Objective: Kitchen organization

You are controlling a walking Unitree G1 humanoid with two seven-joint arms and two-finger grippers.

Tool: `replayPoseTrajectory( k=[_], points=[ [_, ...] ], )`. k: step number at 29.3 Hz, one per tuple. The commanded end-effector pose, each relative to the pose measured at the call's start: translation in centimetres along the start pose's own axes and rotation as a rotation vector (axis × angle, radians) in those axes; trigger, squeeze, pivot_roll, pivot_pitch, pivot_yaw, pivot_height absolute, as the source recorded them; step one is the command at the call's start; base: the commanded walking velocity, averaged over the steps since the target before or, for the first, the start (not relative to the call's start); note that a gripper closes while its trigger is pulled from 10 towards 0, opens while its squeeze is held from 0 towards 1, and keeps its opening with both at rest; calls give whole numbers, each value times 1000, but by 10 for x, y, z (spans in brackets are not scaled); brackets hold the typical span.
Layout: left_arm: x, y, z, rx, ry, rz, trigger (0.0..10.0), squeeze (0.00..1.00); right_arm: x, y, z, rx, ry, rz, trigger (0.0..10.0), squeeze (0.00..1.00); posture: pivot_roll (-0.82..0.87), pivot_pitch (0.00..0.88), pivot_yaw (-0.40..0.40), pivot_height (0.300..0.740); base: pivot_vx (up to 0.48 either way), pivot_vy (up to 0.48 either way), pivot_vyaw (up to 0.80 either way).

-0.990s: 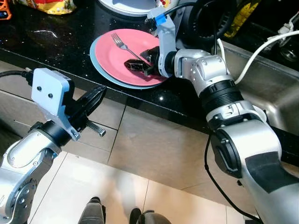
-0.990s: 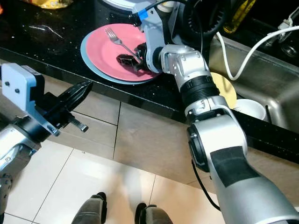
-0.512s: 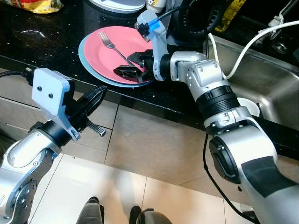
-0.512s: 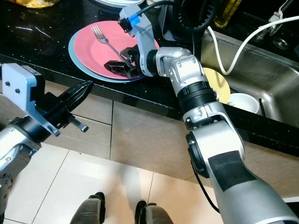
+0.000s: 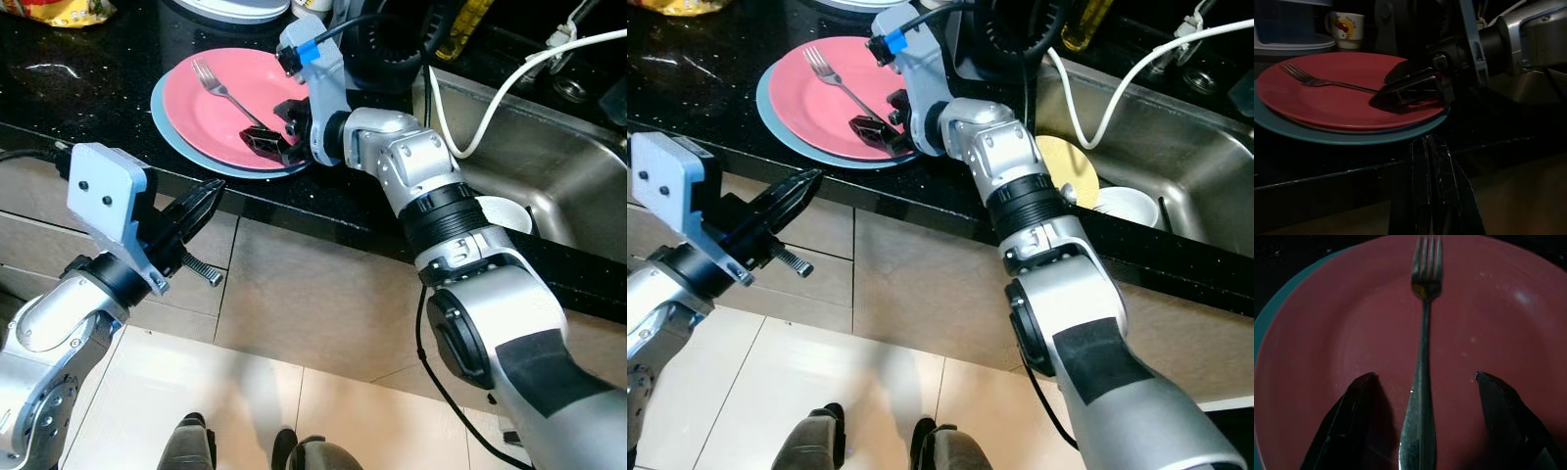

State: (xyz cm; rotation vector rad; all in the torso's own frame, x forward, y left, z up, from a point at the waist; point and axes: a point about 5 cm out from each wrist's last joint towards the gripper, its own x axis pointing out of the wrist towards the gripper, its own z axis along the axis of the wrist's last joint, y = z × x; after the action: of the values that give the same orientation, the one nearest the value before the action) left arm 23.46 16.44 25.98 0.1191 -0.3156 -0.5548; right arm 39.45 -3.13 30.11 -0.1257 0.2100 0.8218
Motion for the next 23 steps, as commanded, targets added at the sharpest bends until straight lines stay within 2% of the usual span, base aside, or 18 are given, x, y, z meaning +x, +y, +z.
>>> replayPoseTrajectory(
  k=[1,10,18,23],
  points=[
    [2,-4,-4,-20,3,-17,10000,0,5,0,-15,76,40,1,10000,0,171,197,-218,740,0,0,0],
    [1,-7,-3,-22,4,-18,10000,0,15,10,-2,123,-81,-14,10000,0,180,210,-220,740,0,0,0],
    [0,-7,-3,-21,9,-20,10000,0,20,17,5,106,-131,-29,10000,0,187,219,-217,740,0,0,0],
    [-1,-7,-3,-18,15,-22,10000,0,23,29,21,102,-249,14,10000,0,196,226,-212,740,0,0,0]
  ],
)
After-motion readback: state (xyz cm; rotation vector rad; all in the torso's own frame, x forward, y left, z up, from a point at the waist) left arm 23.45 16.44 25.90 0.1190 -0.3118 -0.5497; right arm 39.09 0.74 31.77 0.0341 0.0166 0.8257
